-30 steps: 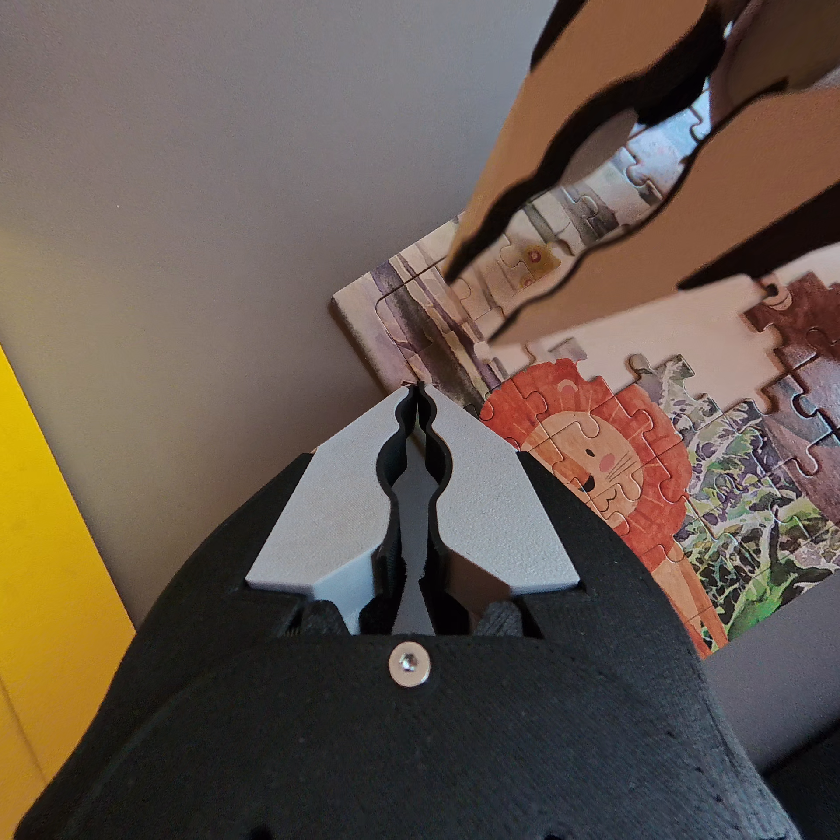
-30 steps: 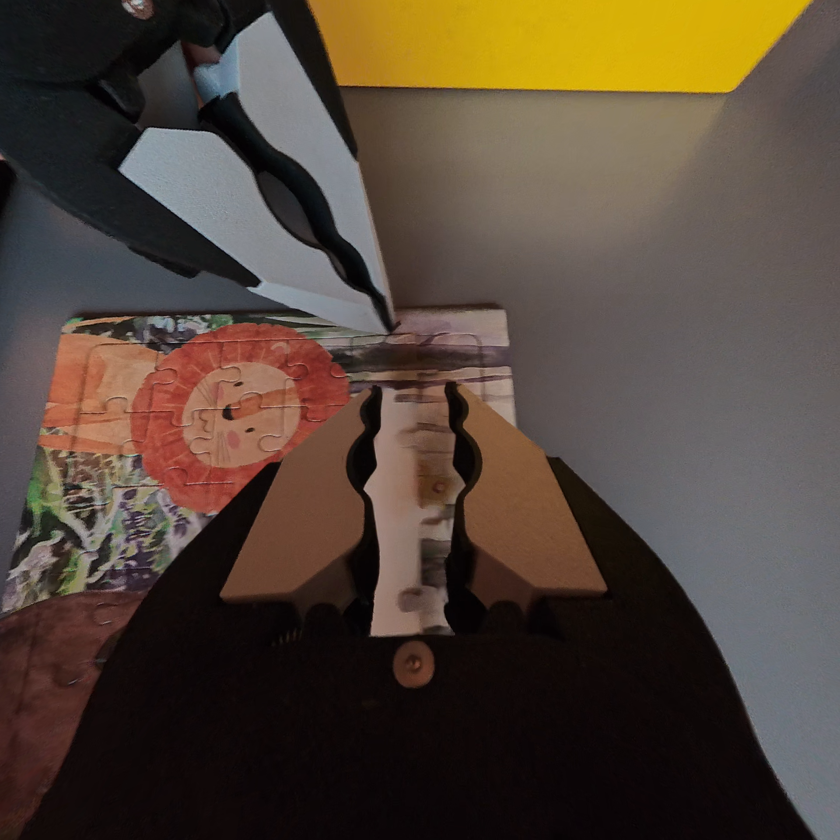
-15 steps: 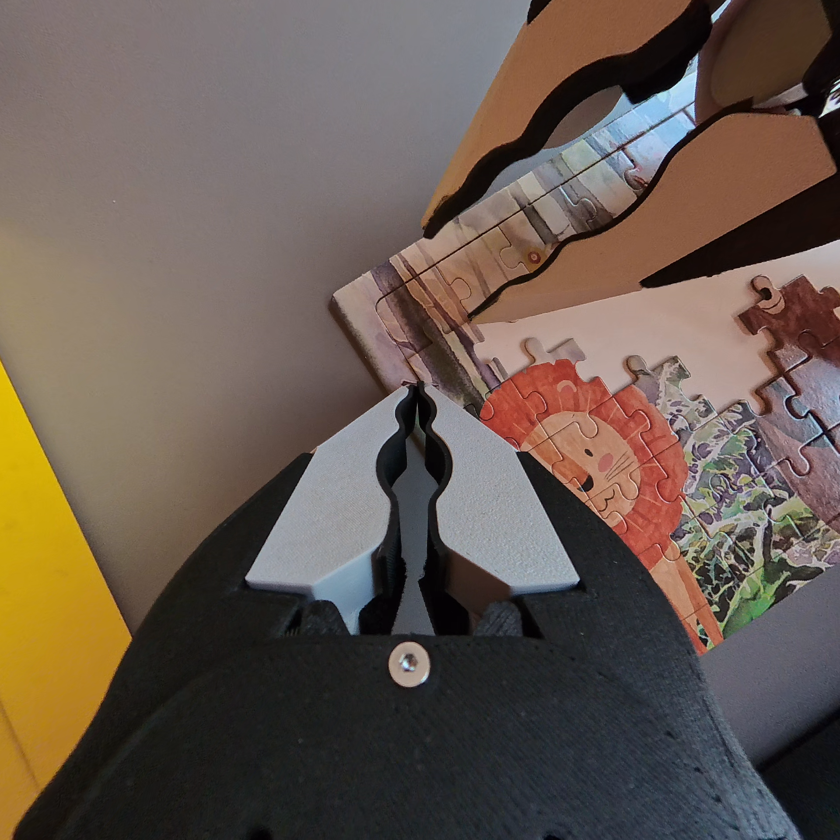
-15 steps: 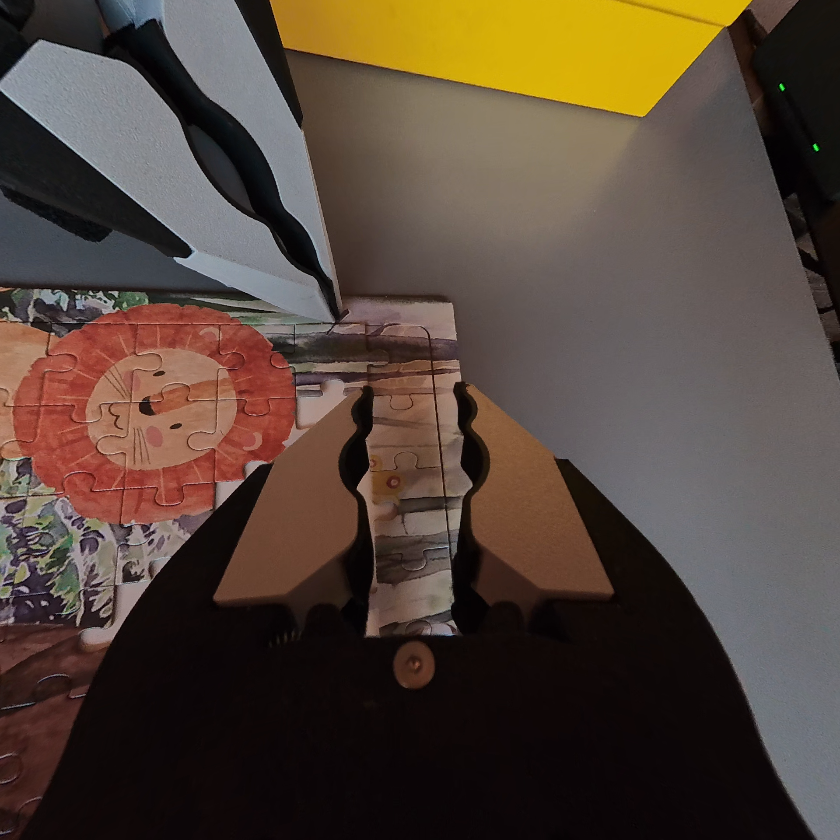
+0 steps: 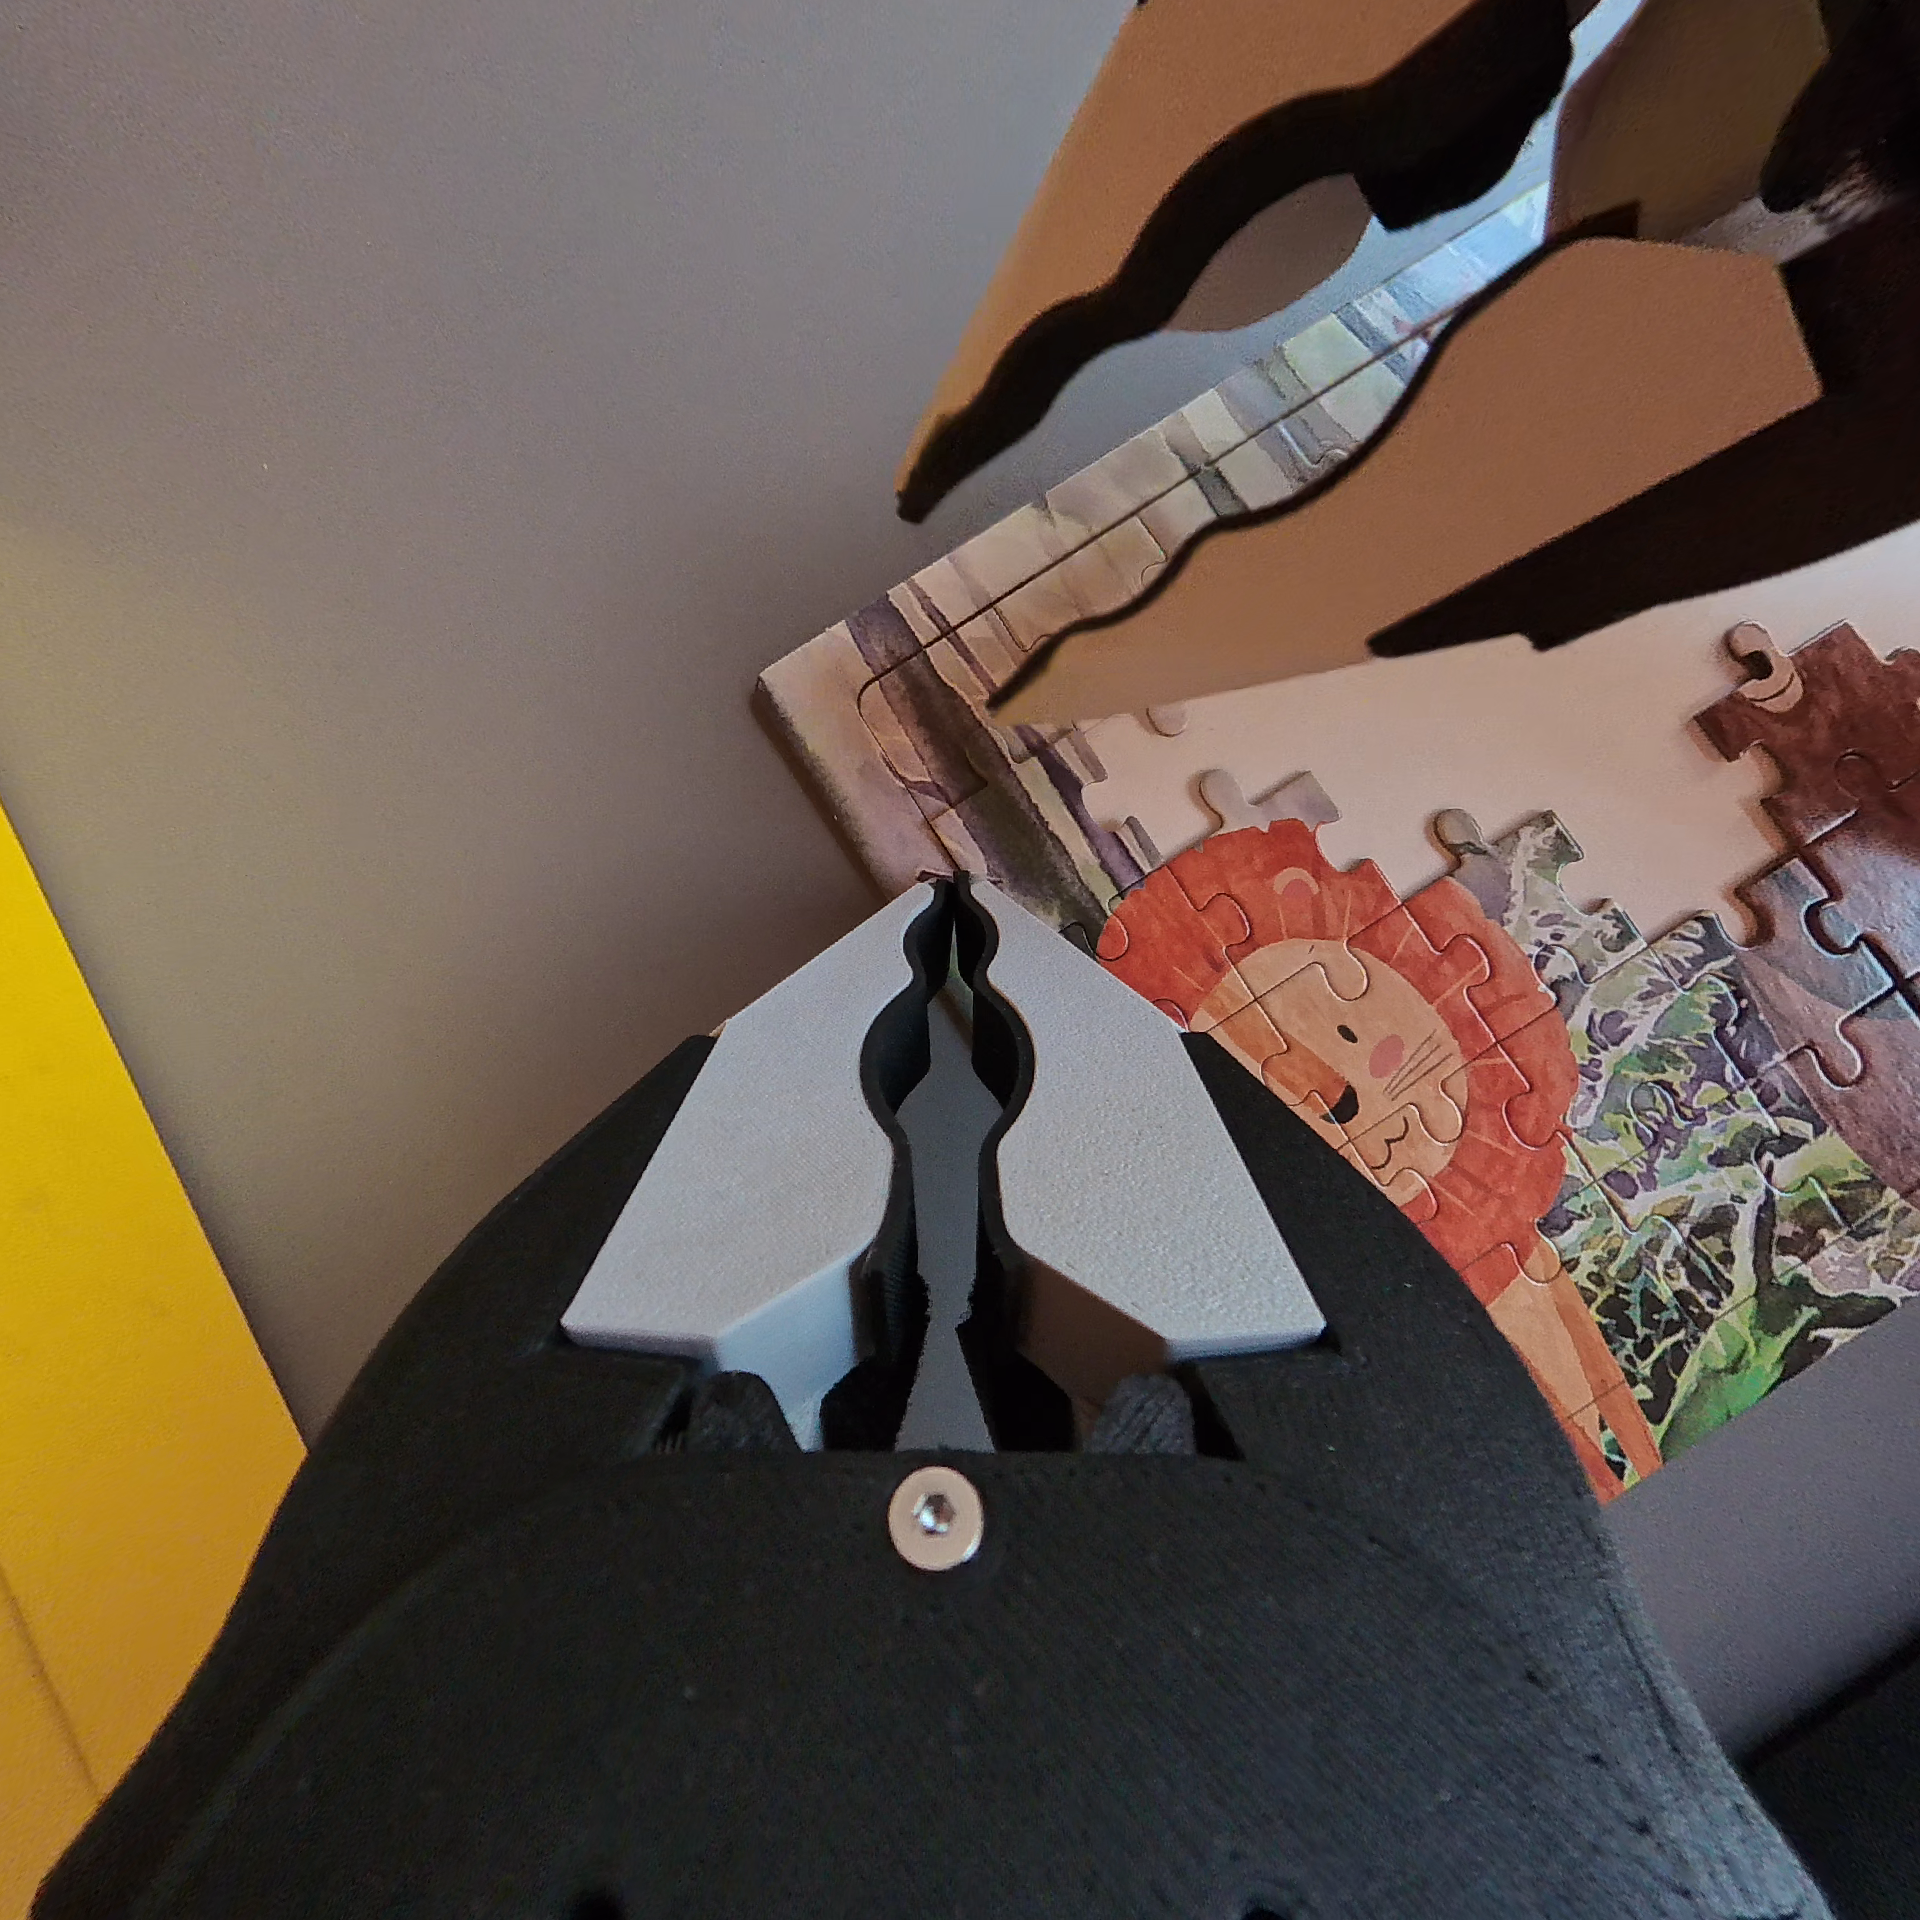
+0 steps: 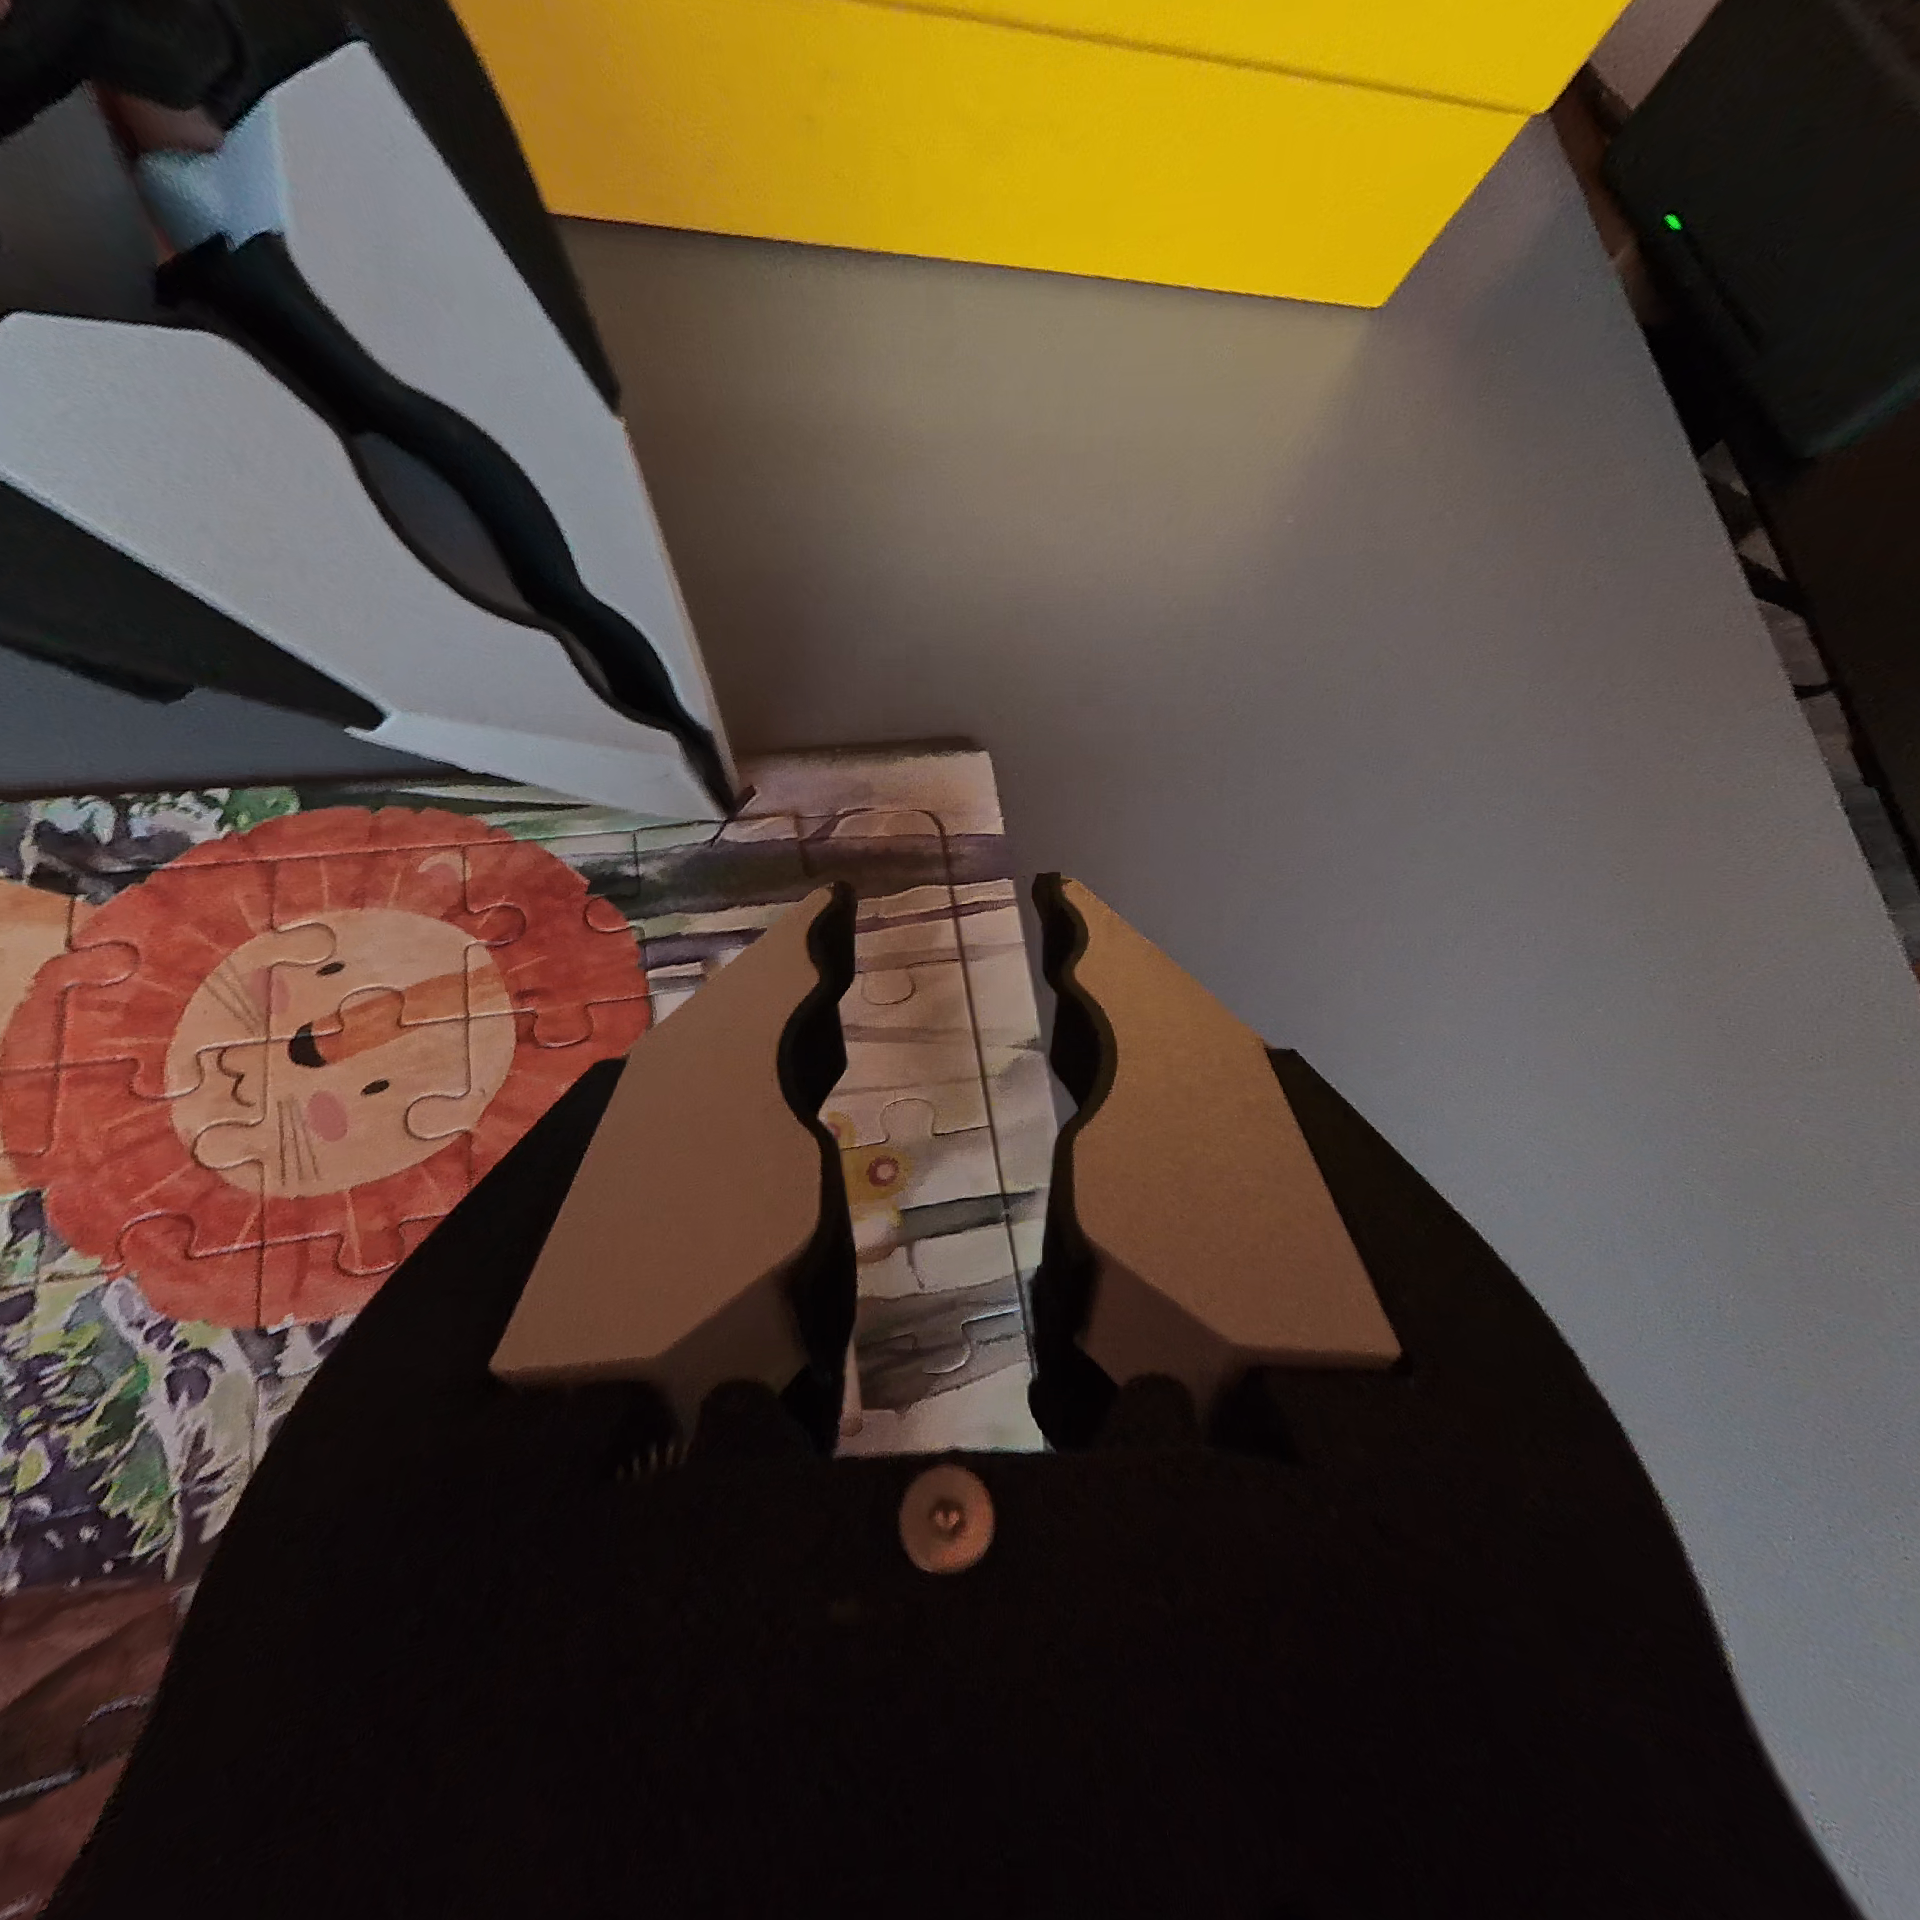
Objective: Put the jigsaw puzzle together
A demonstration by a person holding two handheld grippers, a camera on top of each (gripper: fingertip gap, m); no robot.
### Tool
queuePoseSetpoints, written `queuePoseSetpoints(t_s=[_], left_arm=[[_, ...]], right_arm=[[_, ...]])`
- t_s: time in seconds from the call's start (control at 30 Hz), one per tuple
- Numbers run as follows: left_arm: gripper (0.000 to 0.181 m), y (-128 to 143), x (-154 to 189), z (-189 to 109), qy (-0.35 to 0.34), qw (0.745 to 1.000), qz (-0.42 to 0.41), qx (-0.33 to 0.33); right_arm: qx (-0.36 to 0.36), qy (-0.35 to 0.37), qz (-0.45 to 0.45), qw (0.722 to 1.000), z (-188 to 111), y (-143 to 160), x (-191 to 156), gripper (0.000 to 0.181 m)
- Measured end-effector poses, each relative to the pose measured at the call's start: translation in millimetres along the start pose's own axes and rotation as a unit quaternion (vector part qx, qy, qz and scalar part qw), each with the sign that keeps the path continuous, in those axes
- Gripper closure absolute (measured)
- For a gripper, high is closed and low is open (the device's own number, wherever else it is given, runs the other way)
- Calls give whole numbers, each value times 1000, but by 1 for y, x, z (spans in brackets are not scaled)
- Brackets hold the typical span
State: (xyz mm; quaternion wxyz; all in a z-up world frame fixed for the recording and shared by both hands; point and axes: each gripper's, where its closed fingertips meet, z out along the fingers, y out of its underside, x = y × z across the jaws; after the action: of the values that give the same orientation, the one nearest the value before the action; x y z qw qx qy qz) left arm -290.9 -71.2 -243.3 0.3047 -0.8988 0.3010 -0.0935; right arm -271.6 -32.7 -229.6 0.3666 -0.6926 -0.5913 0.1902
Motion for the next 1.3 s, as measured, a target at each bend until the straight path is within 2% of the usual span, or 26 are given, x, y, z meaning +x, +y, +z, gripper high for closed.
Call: queuePoseSetpoints(t_s=[0.1, 0.67, 0.93, 1.13, 1.3], left_arm=[[181, 0, 0, 0, -3, 1000, 3, -1], [181, 1, -1, 0, -5, 1000, -1, -1], [181, 2, -3, -1, -7, 1000, -5, -2], [181, 1, -5, -4, -3, 1000, -16, 4], [181, 2, -2, -2, -3, 1000, -6, -2]], right_arm=[[3, 28, 12, 1000, 3, -2, 8, 147], [-12, 3, -7, 1000, 11, 1, -9, 154], [13, 30, -5, 999, 8, -6, 1, 143], [35, -91, 49, 994, -15, -4, -21, 143], [24, -105, 12, 994, -19, 3, -28, 143]])
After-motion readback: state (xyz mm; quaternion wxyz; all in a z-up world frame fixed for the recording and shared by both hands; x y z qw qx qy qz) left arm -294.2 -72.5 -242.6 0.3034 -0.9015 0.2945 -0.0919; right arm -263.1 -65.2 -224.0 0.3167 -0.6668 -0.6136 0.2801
